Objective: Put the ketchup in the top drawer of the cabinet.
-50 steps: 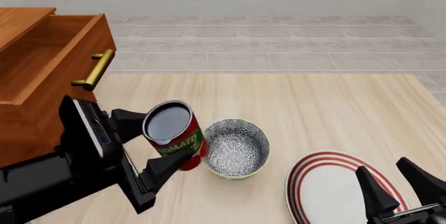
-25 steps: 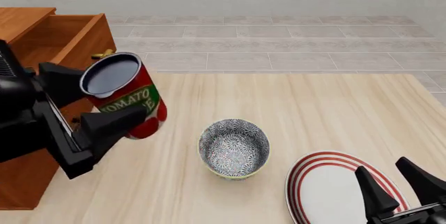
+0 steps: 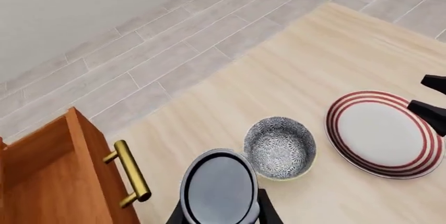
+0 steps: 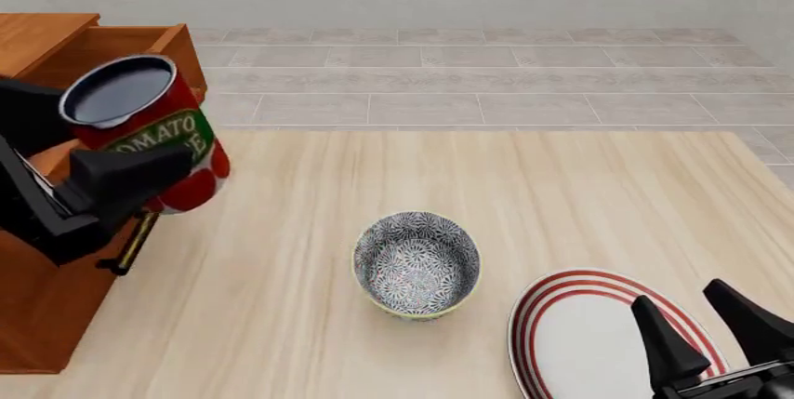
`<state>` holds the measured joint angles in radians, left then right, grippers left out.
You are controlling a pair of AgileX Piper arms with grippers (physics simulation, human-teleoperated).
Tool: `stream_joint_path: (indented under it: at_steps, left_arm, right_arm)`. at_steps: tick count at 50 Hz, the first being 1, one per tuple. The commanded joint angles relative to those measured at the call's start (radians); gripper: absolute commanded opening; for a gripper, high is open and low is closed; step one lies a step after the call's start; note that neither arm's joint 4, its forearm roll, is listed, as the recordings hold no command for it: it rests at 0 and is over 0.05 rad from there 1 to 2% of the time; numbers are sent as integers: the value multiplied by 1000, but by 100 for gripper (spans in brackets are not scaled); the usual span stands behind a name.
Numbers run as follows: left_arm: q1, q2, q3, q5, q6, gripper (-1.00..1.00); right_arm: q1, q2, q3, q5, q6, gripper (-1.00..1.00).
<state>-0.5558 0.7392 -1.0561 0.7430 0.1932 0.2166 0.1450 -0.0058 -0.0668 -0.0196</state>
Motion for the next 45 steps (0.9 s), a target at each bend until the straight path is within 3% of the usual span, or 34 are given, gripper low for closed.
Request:
stream_joint_path:
  at_steps: [1, 20, 27, 32, 45]
  left_arm:
    - [86, 6, -68, 50, 33, -100]
    - [188, 33, -183, 115, 86, -100]
    - [239, 57, -272, 162, 85, -100]
    - [267, 44, -228, 154, 123, -100]
    - [414, 108, -255, 121, 163, -100]
  right_arm:
    - [5, 5, 0, -5, 0, 100]
    - [-2, 5, 2, -4, 3, 100]
    - [1, 12, 1, -8, -1, 100]
    - [2, 9, 1, -6, -2, 100]
    - [4, 28, 4, -21, -1, 100]
